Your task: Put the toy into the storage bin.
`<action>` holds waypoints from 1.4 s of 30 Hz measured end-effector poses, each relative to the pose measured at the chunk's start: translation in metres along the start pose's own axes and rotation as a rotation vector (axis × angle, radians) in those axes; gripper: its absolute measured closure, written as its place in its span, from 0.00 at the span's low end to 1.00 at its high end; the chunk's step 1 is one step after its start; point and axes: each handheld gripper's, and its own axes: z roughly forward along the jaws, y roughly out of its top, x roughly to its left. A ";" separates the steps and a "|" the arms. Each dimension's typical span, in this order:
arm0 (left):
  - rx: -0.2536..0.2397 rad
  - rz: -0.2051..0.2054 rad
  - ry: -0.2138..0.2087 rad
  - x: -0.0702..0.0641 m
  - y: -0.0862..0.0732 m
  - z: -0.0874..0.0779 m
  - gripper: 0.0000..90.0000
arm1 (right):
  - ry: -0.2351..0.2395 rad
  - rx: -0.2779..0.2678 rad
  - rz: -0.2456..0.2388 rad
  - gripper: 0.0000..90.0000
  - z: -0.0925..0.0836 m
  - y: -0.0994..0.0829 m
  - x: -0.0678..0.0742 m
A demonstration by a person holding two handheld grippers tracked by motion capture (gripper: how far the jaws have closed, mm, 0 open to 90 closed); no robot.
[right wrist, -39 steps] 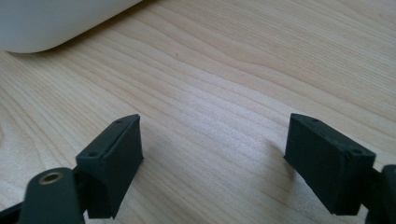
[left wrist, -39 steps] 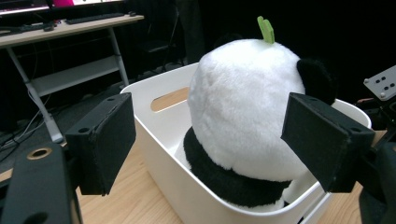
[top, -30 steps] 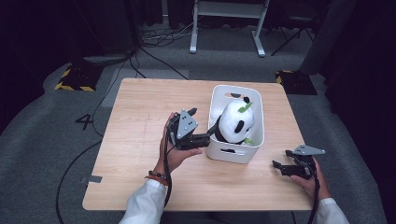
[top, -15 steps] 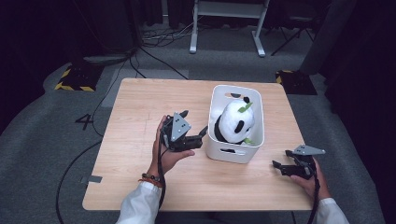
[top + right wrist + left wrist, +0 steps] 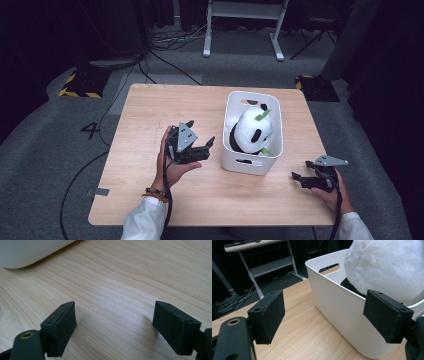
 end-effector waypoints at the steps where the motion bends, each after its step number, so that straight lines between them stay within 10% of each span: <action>1: 0.003 0.001 0.002 0.001 -0.001 -0.001 0.20 | 0.000 0.000 0.000 0.21 0.000 0.000 0.000; 42: 0.140 0.014 0.093 0.031 -0.050 -0.023 0.19 | -0.001 0.000 0.000 0.21 0.000 0.000 0.000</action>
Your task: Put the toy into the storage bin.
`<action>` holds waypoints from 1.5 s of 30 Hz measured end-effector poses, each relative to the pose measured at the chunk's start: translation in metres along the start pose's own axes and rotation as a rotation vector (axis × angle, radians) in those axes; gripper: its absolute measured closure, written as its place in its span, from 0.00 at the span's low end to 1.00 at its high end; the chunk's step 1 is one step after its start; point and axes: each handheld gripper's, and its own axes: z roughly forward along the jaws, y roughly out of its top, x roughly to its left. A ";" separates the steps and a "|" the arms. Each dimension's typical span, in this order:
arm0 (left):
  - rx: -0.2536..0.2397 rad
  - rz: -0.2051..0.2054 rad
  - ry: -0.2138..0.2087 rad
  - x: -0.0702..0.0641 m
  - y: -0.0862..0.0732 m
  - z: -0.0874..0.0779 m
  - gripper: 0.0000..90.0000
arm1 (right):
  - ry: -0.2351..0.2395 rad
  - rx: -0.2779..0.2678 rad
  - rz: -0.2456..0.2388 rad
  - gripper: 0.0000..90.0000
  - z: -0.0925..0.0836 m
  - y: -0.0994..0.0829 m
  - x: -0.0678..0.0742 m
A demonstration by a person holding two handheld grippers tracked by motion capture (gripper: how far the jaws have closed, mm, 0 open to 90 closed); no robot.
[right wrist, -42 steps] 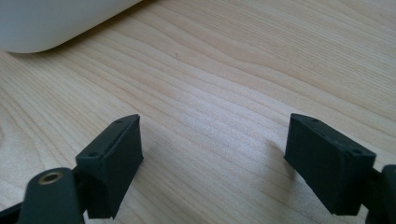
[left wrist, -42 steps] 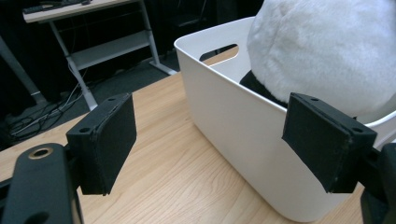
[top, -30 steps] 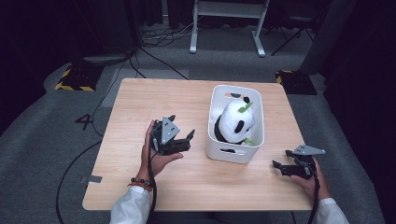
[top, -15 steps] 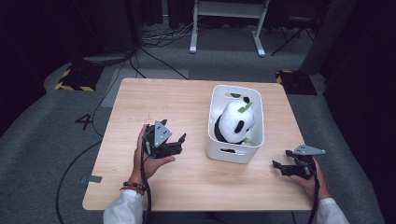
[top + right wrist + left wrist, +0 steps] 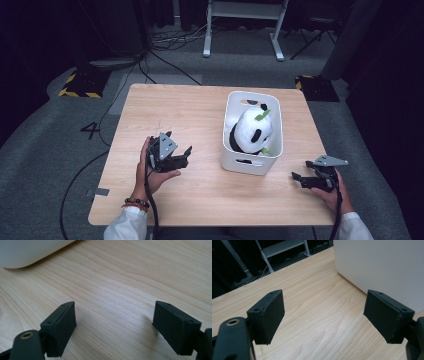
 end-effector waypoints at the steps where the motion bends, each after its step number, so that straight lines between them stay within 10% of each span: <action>1: 0.003 -0.001 0.001 0.000 -0.001 0.000 0.19 | 0.000 0.000 0.000 0.21 0.000 0.000 0.000; 45: 0.232 0.006 0.021 0.014 -0.061 -0.004 0.19 | -0.001 0.000 0.000 0.21 0.000 0.000 0.000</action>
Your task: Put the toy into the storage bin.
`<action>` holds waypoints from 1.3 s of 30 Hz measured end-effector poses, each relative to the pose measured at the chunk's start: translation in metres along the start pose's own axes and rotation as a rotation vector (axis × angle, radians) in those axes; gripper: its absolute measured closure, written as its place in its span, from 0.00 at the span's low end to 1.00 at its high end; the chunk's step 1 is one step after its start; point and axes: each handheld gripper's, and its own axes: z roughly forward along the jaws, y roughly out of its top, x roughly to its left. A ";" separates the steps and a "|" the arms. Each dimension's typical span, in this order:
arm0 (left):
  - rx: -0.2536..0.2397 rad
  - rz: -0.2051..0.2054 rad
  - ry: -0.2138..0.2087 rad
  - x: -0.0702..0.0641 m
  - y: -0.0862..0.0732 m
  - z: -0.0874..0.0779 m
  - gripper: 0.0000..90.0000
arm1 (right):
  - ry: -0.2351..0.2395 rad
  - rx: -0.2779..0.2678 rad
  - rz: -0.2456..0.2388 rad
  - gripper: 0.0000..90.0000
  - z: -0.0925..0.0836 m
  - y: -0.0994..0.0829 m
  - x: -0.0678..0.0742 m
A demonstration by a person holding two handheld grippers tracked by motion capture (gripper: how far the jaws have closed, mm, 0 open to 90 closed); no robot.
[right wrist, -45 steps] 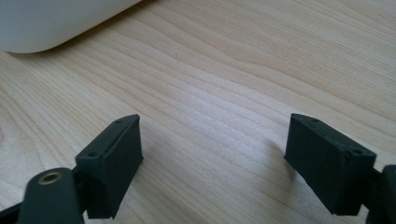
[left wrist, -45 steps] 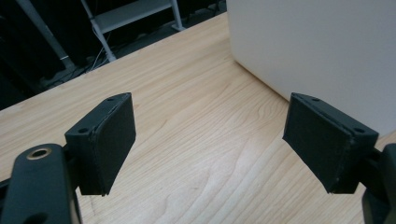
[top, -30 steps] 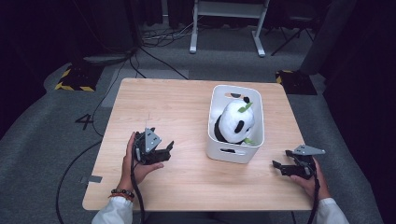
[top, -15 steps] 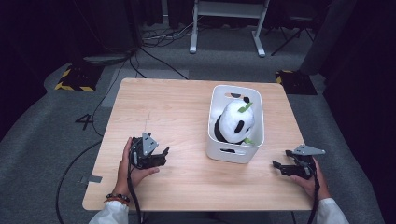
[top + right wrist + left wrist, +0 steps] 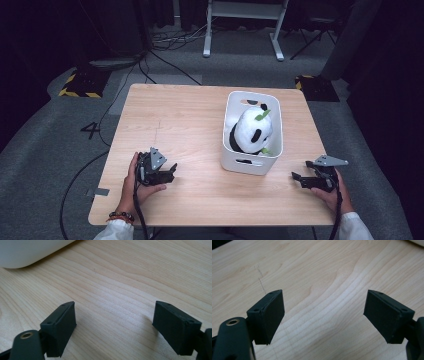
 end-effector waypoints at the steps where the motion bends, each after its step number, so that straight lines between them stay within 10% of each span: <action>1: 0.005 0.002 -0.001 0.000 -0.001 0.000 0.19 | 0.000 0.000 0.000 0.21 0.000 0.000 0.000; 23: 0.122 -0.044 -0.027 0.004 -0.024 0.006 0.18 | 0.006 0.004 0.010 0.21 0.001 0.000 -0.001; 31: 0.135 -0.166 -0.120 0.014 -0.033 0.004 0.17 | 0.002 0.002 0.001 0.21 0.001 0.000 0.000; 39: 0.135 -0.162 -0.122 0.014 -0.034 0.003 0.17 | 0.003 0.002 0.002 0.21 0.001 0.000 -0.001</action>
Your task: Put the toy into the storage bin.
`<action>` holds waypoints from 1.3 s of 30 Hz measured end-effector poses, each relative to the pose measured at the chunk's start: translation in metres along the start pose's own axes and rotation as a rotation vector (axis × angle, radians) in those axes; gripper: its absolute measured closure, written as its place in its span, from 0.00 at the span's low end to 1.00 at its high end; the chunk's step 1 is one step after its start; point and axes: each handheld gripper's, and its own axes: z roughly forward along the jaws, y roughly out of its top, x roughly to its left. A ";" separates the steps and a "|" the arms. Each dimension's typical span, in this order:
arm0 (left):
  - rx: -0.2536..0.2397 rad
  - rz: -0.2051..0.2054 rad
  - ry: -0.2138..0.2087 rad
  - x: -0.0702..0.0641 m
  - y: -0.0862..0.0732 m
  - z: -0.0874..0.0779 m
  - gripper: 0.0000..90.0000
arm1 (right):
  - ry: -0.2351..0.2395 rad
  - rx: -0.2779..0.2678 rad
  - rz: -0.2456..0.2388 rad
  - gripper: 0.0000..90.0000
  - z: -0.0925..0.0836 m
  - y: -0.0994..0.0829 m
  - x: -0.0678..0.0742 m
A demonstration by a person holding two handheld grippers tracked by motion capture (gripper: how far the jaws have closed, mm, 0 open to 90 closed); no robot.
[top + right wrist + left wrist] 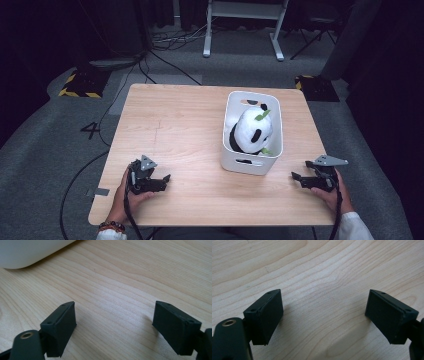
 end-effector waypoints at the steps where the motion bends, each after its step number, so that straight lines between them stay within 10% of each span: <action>1: 0.000 -0.001 0.000 0.000 0.000 0.000 0.17 | 0.001 0.000 0.001 0.21 0.000 0.000 0.000; 39: 0.000 -0.012 0.010 -0.002 0.000 0.000 0.17 | 0.011 0.000 -0.003 0.21 0.000 0.000 0.000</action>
